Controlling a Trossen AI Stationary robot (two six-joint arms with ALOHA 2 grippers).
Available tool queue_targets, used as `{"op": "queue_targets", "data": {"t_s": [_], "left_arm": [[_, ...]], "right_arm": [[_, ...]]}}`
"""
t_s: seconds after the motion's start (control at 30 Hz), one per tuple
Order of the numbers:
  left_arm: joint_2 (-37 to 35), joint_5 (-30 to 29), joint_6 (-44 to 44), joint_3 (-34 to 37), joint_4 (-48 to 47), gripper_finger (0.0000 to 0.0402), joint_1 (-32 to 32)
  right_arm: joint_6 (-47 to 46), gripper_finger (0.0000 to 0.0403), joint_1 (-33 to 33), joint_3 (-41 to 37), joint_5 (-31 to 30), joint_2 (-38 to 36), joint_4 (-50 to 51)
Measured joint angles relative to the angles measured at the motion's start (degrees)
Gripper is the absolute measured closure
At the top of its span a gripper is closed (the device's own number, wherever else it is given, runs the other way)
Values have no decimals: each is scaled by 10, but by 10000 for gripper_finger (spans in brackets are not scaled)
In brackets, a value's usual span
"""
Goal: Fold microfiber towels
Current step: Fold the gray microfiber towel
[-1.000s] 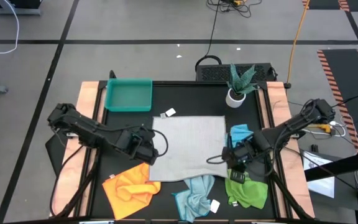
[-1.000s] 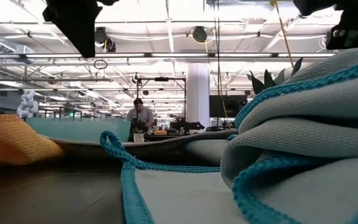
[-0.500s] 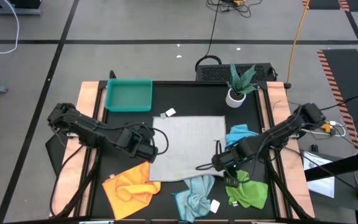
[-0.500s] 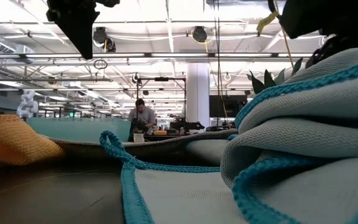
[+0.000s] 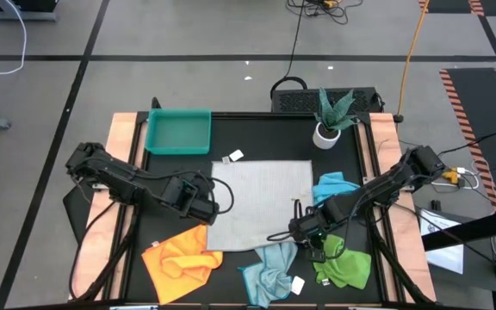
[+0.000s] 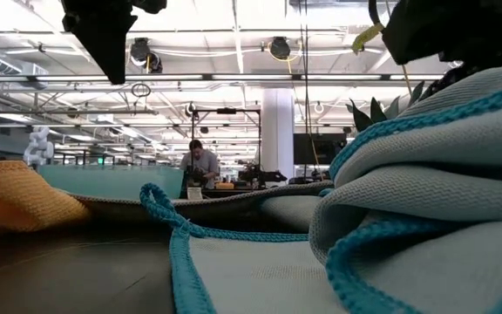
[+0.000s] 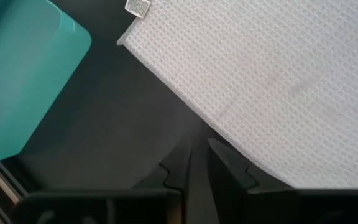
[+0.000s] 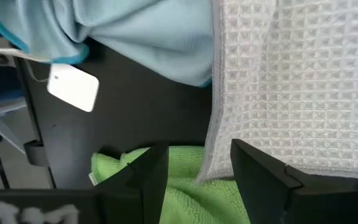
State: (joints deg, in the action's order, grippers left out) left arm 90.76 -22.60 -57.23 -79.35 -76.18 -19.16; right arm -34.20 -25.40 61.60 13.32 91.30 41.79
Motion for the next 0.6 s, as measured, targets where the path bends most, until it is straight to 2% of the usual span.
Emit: {"op": "queue_targets", "data": {"t_s": [0.4,0.6], "left_arm": [[0,1,0,0,5,327,-1],[0,2,39,0,70,327,-19]], "right_arm": [[-9,236,-13,0,-12,46,14],[-11,259,-8,0,-28,46,22]]}}
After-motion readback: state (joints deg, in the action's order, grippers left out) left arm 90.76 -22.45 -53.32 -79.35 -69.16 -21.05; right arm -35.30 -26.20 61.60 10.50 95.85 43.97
